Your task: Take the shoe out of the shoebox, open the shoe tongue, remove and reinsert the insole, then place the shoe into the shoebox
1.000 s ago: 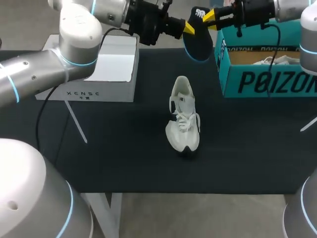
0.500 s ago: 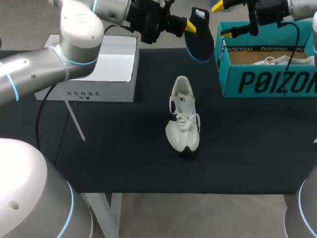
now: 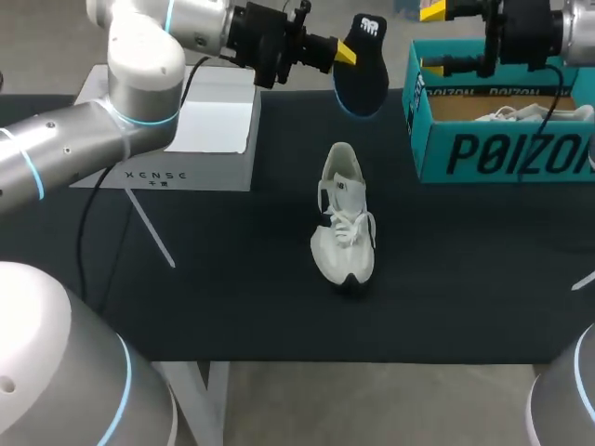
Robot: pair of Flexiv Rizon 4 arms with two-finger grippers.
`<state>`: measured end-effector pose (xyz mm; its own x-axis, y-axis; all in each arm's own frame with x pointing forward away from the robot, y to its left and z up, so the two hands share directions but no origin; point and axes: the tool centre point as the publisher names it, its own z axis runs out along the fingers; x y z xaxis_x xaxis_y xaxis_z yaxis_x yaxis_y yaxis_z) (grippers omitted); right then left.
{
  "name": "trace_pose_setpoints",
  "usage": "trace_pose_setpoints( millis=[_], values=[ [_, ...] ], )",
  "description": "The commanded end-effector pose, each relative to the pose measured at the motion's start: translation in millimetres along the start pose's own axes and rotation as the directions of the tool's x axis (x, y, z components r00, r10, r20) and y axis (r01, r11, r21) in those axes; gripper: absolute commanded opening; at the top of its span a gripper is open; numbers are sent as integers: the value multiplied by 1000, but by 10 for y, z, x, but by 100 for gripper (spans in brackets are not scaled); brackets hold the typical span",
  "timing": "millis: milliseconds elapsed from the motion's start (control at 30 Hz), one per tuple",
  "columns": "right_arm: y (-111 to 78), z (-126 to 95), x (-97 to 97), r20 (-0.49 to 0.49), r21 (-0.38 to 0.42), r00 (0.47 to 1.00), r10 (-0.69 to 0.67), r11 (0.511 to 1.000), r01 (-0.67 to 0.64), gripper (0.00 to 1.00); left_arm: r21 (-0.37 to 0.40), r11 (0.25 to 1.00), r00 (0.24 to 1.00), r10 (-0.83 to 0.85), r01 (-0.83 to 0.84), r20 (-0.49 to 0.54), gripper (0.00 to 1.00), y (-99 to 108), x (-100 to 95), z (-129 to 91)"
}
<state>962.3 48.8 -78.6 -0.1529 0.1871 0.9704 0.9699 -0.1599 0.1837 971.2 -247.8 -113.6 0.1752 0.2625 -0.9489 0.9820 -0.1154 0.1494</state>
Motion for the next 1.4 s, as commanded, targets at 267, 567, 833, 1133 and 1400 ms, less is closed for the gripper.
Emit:
trace_pose_setpoints(
  millis=[267, 567, 833, 1133, 1400],
  values=[
    [-21, -41, -37, 14, -25, 1000, 12, 1000, -11, 100, 24, 940, 940, 340, -340, -9, 0, -142, 452, -105],
    [-21, -40, -54, 15, -35, 1000, 21, 999, -20, 100, 44, 944, 944, 329, -327, -36, 0, -180, 401, -37],
    [-15, -69, -66, 14, -40, 1000, 25, 999, -24, 100, 42, 955, 955, 294, -292, -47, 0, -145, 400, -26],
    [-66, -114, 0, 2, -25, 1000, -3, 1000, 3, 100, 42, 955, 955, 294, -292, -47, 0, -145, 400, -26],
    [-275, -85, -41, 58, 29, 996, -66, 998, 64, 100, 42, 955, 955, 294, -292, -47, 0, -145, 400, -26]
  ],
)
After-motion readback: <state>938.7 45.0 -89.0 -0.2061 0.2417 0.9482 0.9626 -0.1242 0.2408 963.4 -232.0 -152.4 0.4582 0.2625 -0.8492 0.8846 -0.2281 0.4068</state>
